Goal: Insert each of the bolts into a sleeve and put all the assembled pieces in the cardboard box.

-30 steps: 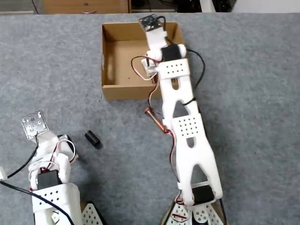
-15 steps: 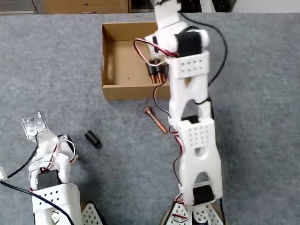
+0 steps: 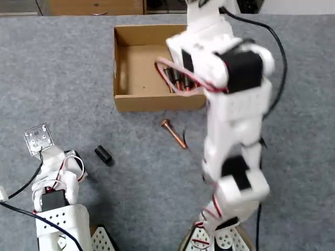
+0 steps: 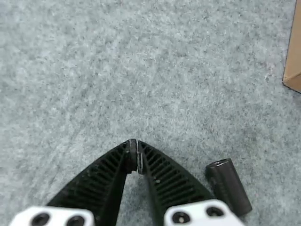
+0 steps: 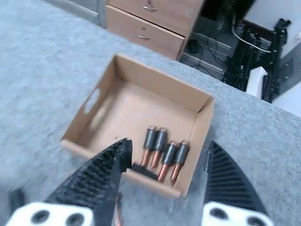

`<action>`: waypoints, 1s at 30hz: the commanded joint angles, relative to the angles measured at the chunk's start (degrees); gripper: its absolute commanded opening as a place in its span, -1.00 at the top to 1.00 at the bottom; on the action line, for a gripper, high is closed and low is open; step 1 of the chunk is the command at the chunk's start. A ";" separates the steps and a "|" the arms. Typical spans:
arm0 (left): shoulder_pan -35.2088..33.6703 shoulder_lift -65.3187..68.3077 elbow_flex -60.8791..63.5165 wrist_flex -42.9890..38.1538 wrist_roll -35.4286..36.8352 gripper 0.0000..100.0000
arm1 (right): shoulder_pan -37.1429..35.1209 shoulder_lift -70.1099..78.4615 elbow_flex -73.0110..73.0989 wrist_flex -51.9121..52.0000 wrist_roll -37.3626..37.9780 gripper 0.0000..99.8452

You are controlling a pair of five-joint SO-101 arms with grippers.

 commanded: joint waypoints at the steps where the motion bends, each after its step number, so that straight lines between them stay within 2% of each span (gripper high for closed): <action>1: -0.70 -0.48 0.18 -1.23 -0.18 0.96 | -4.44 -16.13 15.08 0.88 -0.70 0.51; 7: -0.53 -0.48 0.26 -1.23 -0.18 0.96 | -12.09 -30.55 34.51 0.35 -3.34 0.51; 17: -0.79 -0.48 0.26 -1.23 -0.18 0.96 | -29.67 -44.00 56.57 0.62 -5.89 0.51; 25: -0.79 -0.48 0.26 -1.32 -0.18 0.96 | -31.34 -49.10 62.73 0.62 -16.26 0.51; 30: -0.79 -0.48 0.26 -1.32 -0.18 0.96 | -31.25 -53.32 62.90 0.62 -18.29 0.51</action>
